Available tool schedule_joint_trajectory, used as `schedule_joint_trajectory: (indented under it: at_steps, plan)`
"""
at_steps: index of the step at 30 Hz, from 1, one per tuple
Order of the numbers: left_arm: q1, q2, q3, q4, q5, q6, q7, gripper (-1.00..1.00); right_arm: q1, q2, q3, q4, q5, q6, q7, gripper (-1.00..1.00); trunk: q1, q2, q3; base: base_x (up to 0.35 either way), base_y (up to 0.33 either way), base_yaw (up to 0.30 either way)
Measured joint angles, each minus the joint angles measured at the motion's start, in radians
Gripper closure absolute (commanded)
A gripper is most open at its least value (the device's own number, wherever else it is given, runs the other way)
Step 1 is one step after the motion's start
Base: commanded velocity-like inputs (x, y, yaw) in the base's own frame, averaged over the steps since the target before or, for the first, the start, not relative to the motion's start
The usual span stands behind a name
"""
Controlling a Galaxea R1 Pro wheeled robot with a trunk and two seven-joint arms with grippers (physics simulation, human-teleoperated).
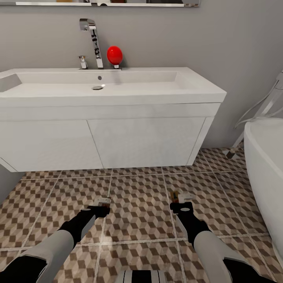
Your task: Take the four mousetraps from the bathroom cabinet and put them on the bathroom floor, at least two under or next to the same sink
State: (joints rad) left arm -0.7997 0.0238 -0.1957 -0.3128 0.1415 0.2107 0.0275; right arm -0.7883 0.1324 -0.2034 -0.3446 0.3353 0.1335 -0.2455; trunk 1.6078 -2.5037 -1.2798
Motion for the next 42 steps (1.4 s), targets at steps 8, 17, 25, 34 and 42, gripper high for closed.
schedule_joint_trajectory:
  at_steps: [8,17,25,34,42]
  plan:
    - [0.000,0.000,0.002,0.005,0.000,-0.015,0.000,1.00,0.000,0.002,0.002,0.072,-0.003,-0.001,-0.002,1.00,0.000,0.000,0.000,0.000,0.000,0.000]
    - [0.000,0.001,0.006,0.005,-0.002,-0.080,0.001,1.00,0.000,0.004,0.002,0.093,-0.001,-0.001,-0.001,1.00,0.000,0.000,0.000,0.000,0.000,0.000]
    - [0.001,0.002,0.007,0.009,-0.004,-0.076,0.002,1.00,0.000,0.003,0.003,0.092,0.002,-0.002,-0.002,1.00,0.000,0.000,0.000,0.086,0.000,0.000]
    - [0.001,0.000,0.006,-0.001,-0.002,-0.074,0.033,1.00,0.000,0.006,-0.001,0.081,-0.001,-0.001,-0.015,1.00,0.000,0.000,0.000,0.061,0.000,0.095]
    - [0.000,0.000,0.006,0.002,-0.002,-0.075,0.034,1.00,0.000,0.004,-0.001,0.081,0.000,-0.003,-0.012,1.00,0.000,0.000,0.000,0.005,0.000,0.071]
